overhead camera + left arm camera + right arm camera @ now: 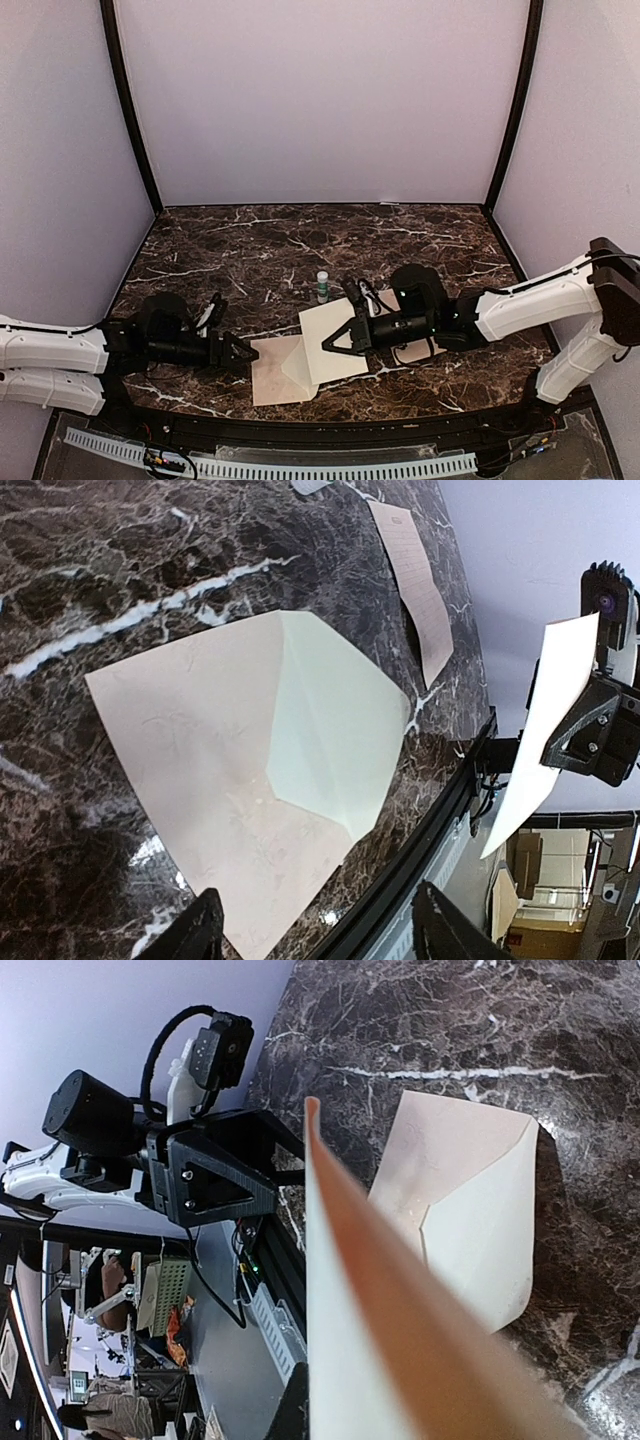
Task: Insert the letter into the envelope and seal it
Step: Place the letter in the envelope.
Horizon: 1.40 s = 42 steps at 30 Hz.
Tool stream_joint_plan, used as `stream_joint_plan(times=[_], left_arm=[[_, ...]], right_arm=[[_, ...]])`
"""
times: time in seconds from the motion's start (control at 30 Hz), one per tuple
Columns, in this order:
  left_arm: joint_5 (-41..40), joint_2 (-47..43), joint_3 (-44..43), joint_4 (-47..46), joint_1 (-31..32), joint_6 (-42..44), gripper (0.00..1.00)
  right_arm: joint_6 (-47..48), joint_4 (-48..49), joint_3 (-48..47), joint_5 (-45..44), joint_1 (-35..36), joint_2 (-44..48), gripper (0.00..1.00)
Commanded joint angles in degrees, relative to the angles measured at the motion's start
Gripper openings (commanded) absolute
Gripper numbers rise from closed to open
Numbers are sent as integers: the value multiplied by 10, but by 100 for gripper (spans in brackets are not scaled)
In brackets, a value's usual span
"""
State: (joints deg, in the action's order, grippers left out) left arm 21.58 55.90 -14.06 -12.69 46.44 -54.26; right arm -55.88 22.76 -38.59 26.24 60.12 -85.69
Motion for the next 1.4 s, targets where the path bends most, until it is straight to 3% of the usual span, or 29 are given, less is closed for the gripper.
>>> stream_joint_plan(times=[0.0, 0.87, 1.37], left_arm=[[4, -5, 17, 4, -13, -13, 63], [38, 128, 17, -84, -23, 15, 60], [7, 183, -18, -31, -24, 66, 54]], right_arm=[[-25, -15, -14, -19, -1, -33, 0], [-58, -146, -101, -55, -7, -164, 0], [-45, -172, -132, -55, -10, -195, 0]])
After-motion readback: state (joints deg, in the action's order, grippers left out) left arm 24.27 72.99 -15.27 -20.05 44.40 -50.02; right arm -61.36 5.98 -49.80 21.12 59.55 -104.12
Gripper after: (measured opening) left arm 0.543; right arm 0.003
